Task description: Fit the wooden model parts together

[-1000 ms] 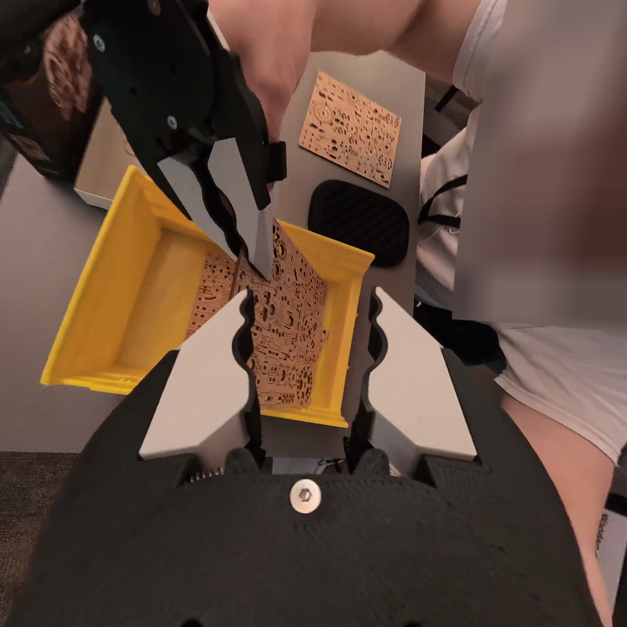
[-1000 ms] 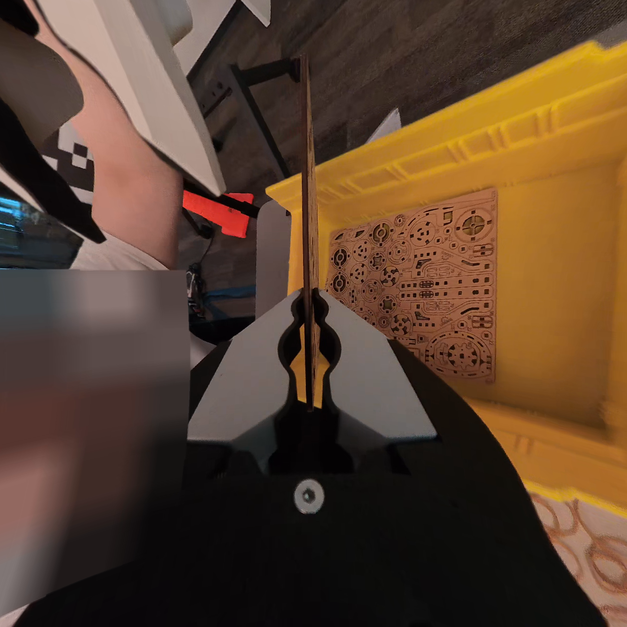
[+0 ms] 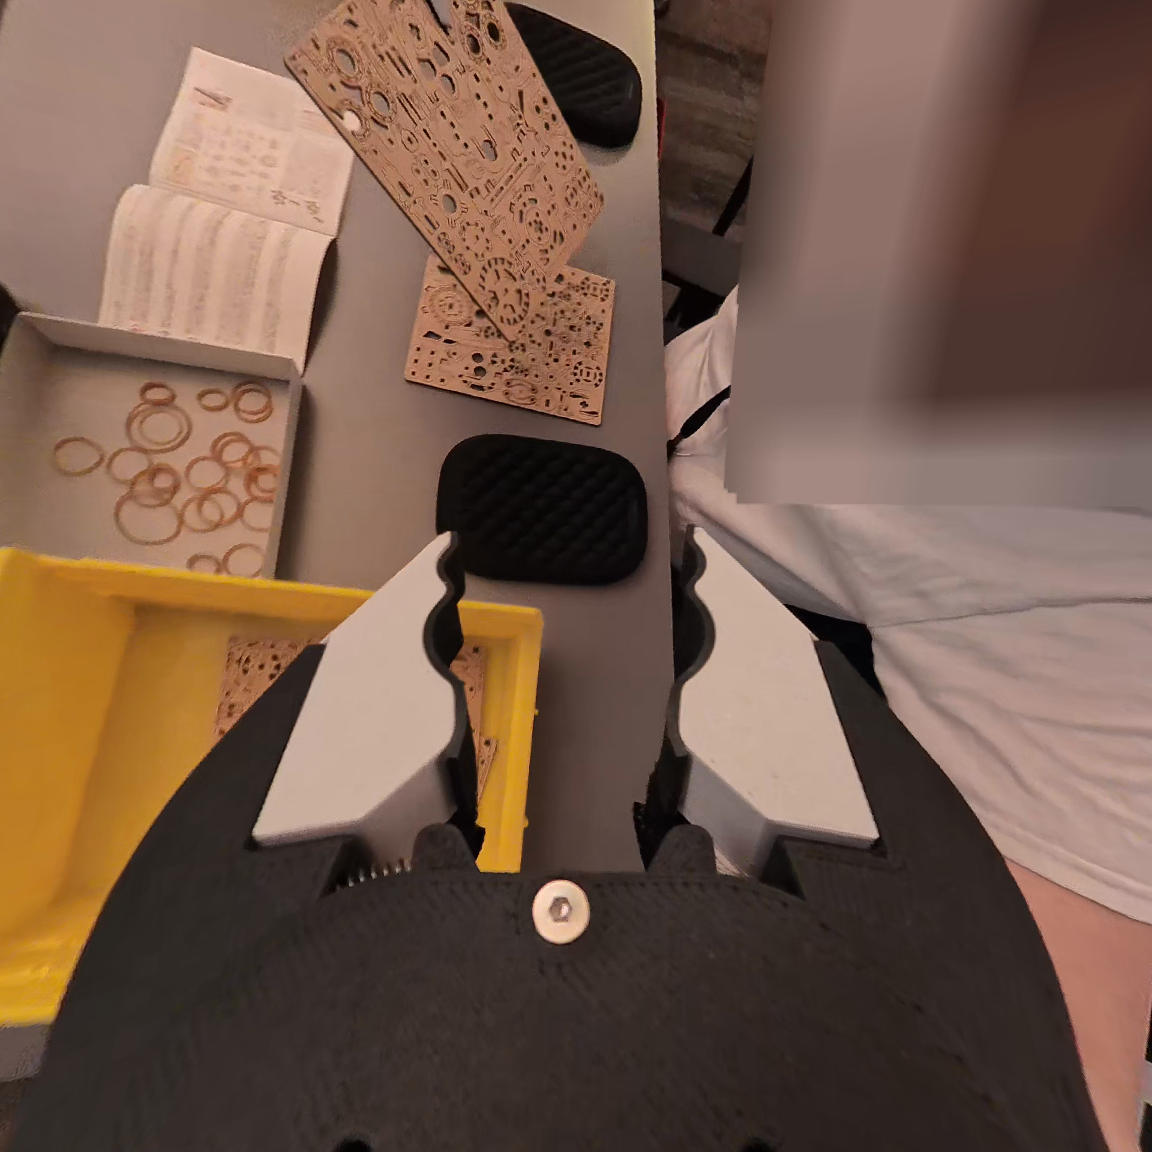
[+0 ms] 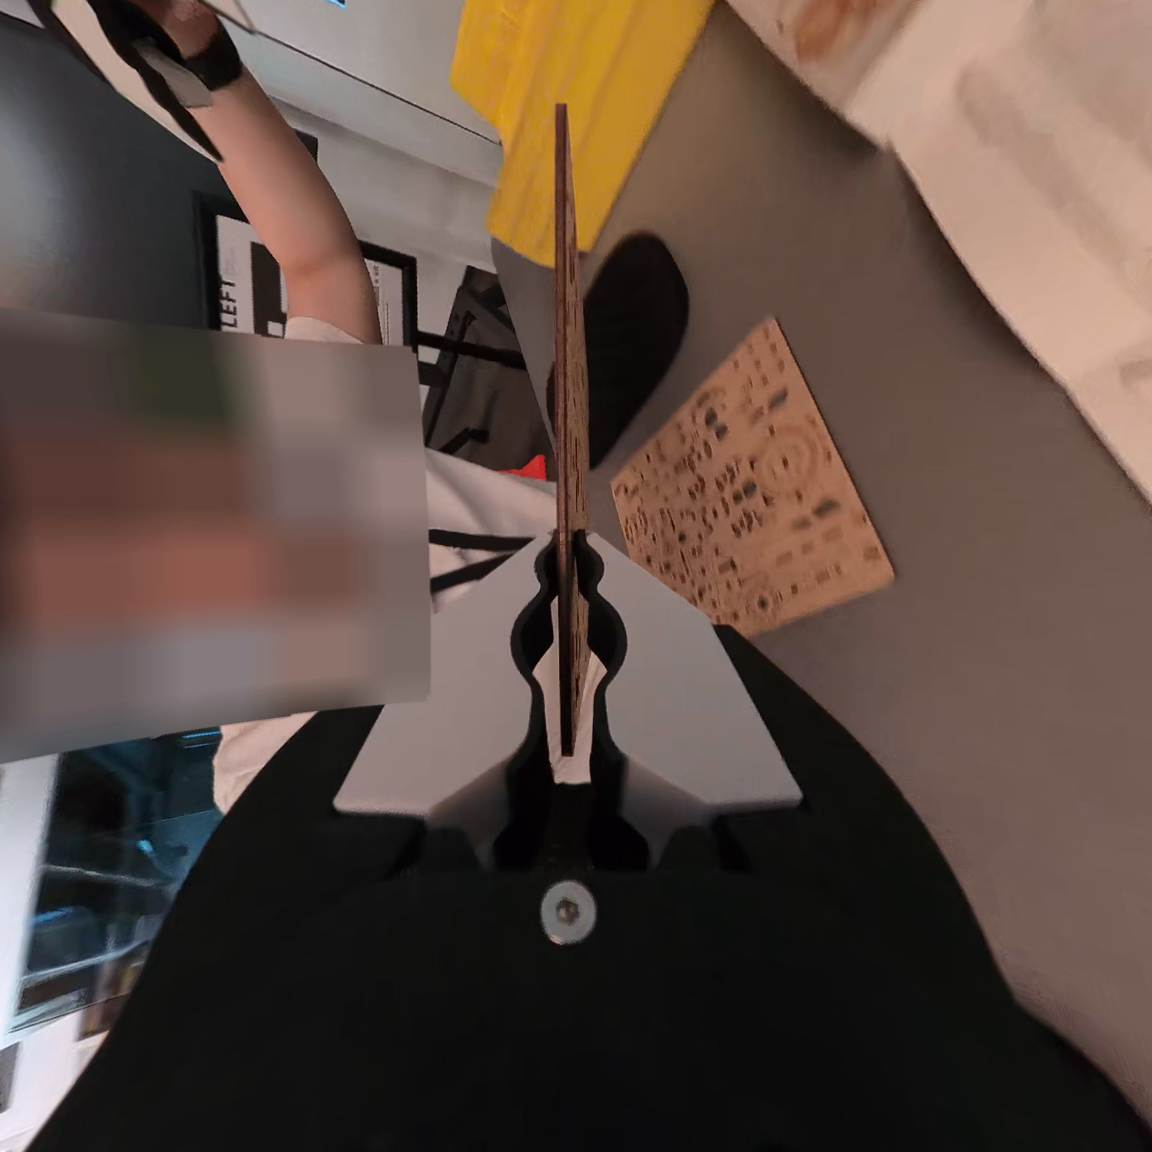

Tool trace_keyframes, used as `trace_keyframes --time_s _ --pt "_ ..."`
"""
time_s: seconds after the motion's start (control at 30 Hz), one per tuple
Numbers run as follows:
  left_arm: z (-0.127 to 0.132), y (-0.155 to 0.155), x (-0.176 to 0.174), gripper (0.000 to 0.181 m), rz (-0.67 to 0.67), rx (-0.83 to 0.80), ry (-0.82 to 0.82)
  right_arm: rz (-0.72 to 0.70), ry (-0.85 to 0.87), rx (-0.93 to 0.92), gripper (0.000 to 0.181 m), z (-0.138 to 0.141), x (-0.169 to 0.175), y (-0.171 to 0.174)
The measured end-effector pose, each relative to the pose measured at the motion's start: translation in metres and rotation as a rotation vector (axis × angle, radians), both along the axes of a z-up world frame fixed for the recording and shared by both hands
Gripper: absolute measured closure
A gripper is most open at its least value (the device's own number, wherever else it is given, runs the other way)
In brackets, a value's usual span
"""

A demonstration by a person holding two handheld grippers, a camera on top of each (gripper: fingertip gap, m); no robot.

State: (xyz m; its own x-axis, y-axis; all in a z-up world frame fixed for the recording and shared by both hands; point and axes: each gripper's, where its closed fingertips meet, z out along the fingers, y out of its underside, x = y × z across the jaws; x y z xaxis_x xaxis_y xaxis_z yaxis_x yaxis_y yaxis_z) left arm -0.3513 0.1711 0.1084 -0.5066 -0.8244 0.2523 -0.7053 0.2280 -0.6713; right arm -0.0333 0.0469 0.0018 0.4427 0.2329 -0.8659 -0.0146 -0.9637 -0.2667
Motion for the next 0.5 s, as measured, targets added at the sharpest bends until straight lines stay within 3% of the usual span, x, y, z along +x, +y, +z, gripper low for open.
trace_keyframes --time_s 0.03,0.3,0.5 --pt "-0.002 -0.007 0.006 0.113 -0.015 0.0 0.009 -0.005 0.019 -0.024 0.179 -0.011 0.009 -0.013" --pt "-0.007 -0.041 0.052 0.112 -0.069 -0.039 0.065 0.101 0.11 -0.16 0.177 -0.083 0.048 -0.082" --pt "-0.01 -0.054 0.083 0.113 -0.082 -0.073 0.107 0.198 0.19 -0.159 0.177 -0.096 0.061 -0.089"
